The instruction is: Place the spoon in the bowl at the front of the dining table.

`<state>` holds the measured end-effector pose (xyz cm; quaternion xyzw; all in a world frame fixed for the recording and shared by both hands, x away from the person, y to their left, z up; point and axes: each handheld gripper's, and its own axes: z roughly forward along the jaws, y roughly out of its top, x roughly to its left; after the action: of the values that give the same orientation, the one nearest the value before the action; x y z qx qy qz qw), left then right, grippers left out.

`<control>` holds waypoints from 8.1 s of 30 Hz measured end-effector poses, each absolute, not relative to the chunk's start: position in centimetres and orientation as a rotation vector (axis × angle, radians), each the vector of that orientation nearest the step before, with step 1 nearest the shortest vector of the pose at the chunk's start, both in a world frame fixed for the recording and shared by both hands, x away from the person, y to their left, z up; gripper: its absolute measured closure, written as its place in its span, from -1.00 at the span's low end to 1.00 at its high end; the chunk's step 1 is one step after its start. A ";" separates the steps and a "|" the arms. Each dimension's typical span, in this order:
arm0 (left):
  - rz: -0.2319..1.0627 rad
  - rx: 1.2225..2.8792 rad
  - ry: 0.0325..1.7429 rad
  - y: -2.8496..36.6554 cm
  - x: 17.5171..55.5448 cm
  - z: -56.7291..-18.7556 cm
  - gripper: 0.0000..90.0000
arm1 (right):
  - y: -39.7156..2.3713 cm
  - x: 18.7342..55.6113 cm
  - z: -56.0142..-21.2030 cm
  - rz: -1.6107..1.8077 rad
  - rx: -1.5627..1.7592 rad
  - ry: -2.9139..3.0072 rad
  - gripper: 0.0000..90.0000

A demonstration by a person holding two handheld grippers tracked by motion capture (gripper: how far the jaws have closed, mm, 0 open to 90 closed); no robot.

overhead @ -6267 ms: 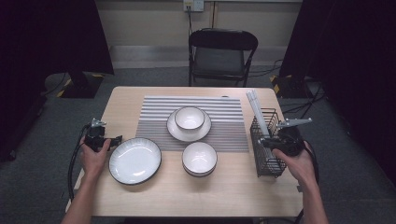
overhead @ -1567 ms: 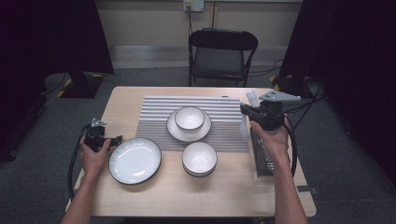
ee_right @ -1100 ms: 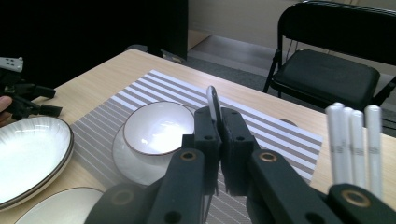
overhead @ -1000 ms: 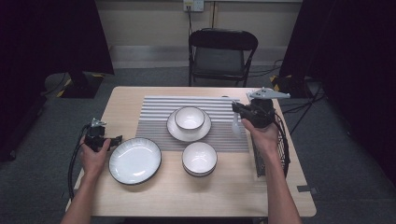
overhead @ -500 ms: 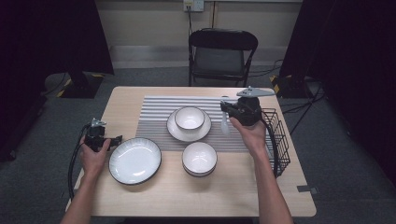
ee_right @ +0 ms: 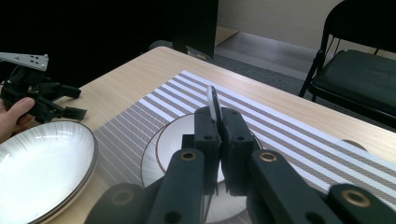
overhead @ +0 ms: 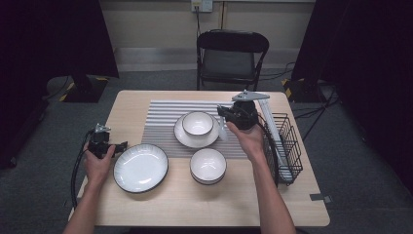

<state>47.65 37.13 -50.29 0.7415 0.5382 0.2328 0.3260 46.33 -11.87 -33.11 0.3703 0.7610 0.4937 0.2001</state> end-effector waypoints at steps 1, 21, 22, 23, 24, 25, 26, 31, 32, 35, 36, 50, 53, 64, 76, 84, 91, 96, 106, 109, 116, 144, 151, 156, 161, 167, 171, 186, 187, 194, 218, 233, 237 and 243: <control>0.610 1.943 1.410 37.1 47.6 -50.3 -0.74 | -11.7 46.4 -33.2 1.382 1.038 2.127 0.93; 0.609 1.943 1.410 37.1 47.6 -50.3 -0.74 | -9.4 48.6 -34.2 1.395 1.053 2.142 0.93; 0.609 1.943 1.410 37.1 47.6 -50.3 -0.74 | -9.3 48.7 -34.3 1.389 1.056 2.139 0.93; 0.609 1.943 1.410 37.1 47.6 -50.3 -0.74 | -9.3 48.9 -34.4 1.396 1.060 2.138 0.93; 0.609 1.943 1.410 37.1 47.7 -50.3 -0.74 | -9.3 49.1 -34.5 1.404 1.062 2.135 0.93; 0.609 1.943 1.410 37.1 47.7 -50.3 -0.74 | -9.3 49.2 -34.5 1.401 1.069 2.130 0.93; 0.609 1.943 1.410 37.1 47.6 -50.3 -0.74 | -9.2 49.3 -34.6 1.399 1.068 2.131 0.93; 0.609 1.943 1.410 37.1 47.7 -50.3 -0.74 | -8.5 50.0 -34.3 1.397 1.054 2.134 0.93; 0.609 1.943 1.410 37.1 47.7 -50.3 -0.74 | -8.3 50.1 -34.2 1.393 1.048 2.139 0.93; 0.609 1.942 1.410 37.1 47.7 -50.3 -0.74 | -7.5 50.4 -34.2 1.409 1.041 2.138 0.93; 0.608 1.943 1.410 37.1 47.7 -50.3 -0.74 | -7.2 50.5 -34.2 1.404 1.045 2.137 0.93; 0.606 1.942 1.408 37.2 47.7 -50.3 -0.74 | -5.3 52.6 -34.9 1.377 1.064 2.141 0.93; 0.606 1.943 1.407 37.2 47.7 -50.3 -0.74 | -4.9 52.9 -35.3 1.387 1.068 2.139 0.93; 0.606 1.943 1.408 37.2 47.7 -50.3 -0.74 | -4.4 53.6 -36.3 1.367 1.069 2.154 0.93; 0.602 1.945 1.405 37.2 47.7 -50.3 -0.74 | -4.5 53.8 -37.4 1.382 1.083 2.138 0.93; 0.603 1.947 1.405 37.2 47.7 -50.3 -0.74 | -4.8 53.6 -38.1 1.377 1.092 2.156 0.93; 0.602 1.944 1.406 37.2 47.7 -50.3 -0.74 | -5.3 53.1 -38.5 1.368 1.100 2.158 0.92; 0.603 1.945 1.406 37.2 47.7 -50.3 -0.74 | -5.6 52.3 -39.0 1.372 1.076 2.163 0.92; 0.605 1.945 1.406 37.2 47.7 -50.3 -0.74 | -5.8 51.3 -39.5 1.382 1.063 2.183 0.91; 0.607 1.945 1.407 37.2 47.7 -50.3 -0.74 | -5.9 51.0 -39.7 1.379 1.060 2.185 0.91; 0.608 1.944 1.408 37.2 47.7 -50.3 -0.74 | -5.9 50.3 -39.8 1.385 1.045 2.192 0.89; 0.608 1.943 1.409 37.1 47.7 -50.3 -0.74 | -4.4 48.8 -40.0 1.396 0.969 2.252 0.64; 0.608 1.943 1.409 37.1 47.7 -50.3 -0.74 | -3.7 48.8 -40.2 1.390 0.950 2.269 0.62; 0.608 1.944 1.409 37.1 47.7 -50.3 -0.74 | -3.0 49.1 -40.1 1.371 0.935 2.280 0.63; 0.608 1.944 1.409 37.1 47.7 -50.3 -0.74 | -2.6 49.2 -40.3 1.363 0.926 2.292 0.64; 0.608 1.944 1.409 37.1 47.7 -50.3 -0.74 | -2.0 49.3 -40.1 1.365 0.910 2.313 0.64; 0.608 1.944 1.409 37.2 47.7 -50.3 -0.74 | -1.5 49.4 -40.2 1.358 0.908 2.320 0.65; 0.608 1.944 1.409 37.2 47.7 -50.3 -0.74 | -2.1 49.4 -39.9 1.392 0.941 2.315 0.56; 0.608 1.944 1.408 37.2 47.7 -50.3 -0.74 | -2.2 49.4 -39.8 1.396 0.946 2.309 0.55; 0.608 1.943 1.409 37.1 47.7 -50.3 -0.74 | -3.2 49.3 -39.6 1.420 0.978 2.306 0.44; 0.608 1.944 1.409 37.2 47.7 -50.3 -0.74 | -8.6 48.5 -37.9 1.399 1.067 2.216 0.28; 0.607 1.943 1.411 37.1 47.8 -50.3 -0.76 | -11.3 48.1 -37.1 1.405 1.106 2.174 0.18; 0.607 1.943 1.411 37.1 47.8 -50.3 -0.76 | -11.9 47.8 -36.9 1.423 1.118 2.139 0.18; 0.606 1.942 1.411 37.1 47.8 -50.3 -0.76 | -13.0 47.8 -36.6 1.416 1.147 2.119 0.13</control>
<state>47.79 37.13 -50.32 0.7413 0.5386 0.2314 0.3267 47.76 -13.02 -36.59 0.4041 0.7468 0.4991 0.1727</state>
